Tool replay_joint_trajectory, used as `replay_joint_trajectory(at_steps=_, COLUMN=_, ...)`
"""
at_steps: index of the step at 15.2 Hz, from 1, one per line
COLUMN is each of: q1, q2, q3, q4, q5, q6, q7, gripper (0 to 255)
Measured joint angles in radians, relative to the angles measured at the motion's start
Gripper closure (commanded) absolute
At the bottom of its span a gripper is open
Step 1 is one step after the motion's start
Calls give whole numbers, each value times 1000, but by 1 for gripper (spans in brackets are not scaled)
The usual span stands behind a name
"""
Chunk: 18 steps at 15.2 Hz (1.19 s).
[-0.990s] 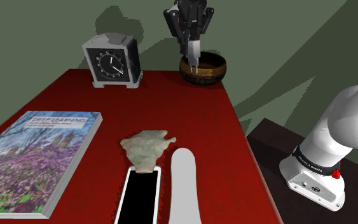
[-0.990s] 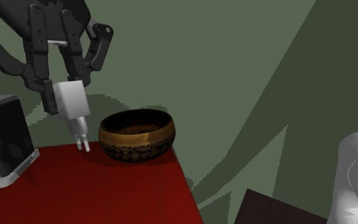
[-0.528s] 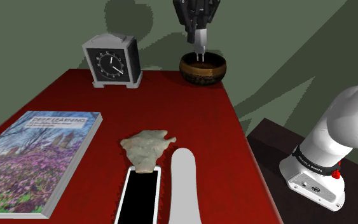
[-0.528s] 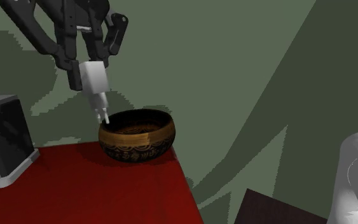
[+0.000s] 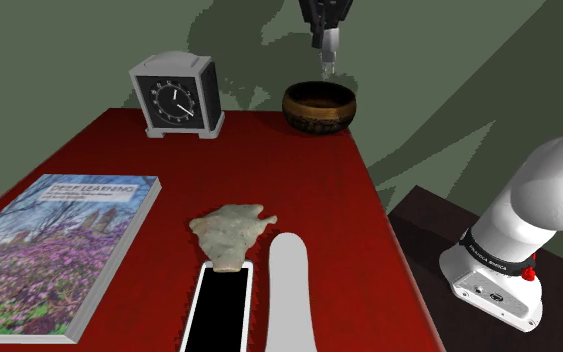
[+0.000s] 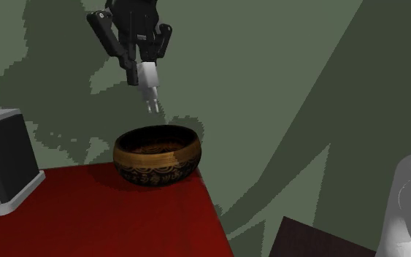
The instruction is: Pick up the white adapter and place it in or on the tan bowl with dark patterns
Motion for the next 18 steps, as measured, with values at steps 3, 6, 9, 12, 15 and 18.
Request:
replay_joint_trajectory(at_steps=3, q1=-28, q2=15, q3=-43, q4=19, q5=-13, q6=-8, q7=-70, gripper=255)
replay_joint_trajectory(at_steps=6, q1=-44, q2=14, q3=-68, q4=0, q5=-17, q6=7, q7=-113, gripper=255)
replay_joint_trajectory(at_steps=9, q1=-45, q2=3, q3=-71, q4=-49, q5=-15, q6=46, q7=-121, gripper=255)
replay_joint_trajectory(at_steps=12, q1=-46, q2=-5, q3=-73, q4=-94, q5=-13, q6=83, q7=-127, gripper=255)
replay_joint_trajectory(at_steps=15, q1=-44, q2=-15, q3=-71, q4=-150, q5=-10, q6=128, q7=-127, gripper=255)
replay_joint_trajectory(at_steps=18, q1=-43, q2=-22, q3=-70, q4=-197, q5=-8, q6=169, q7=-128, gripper=255)
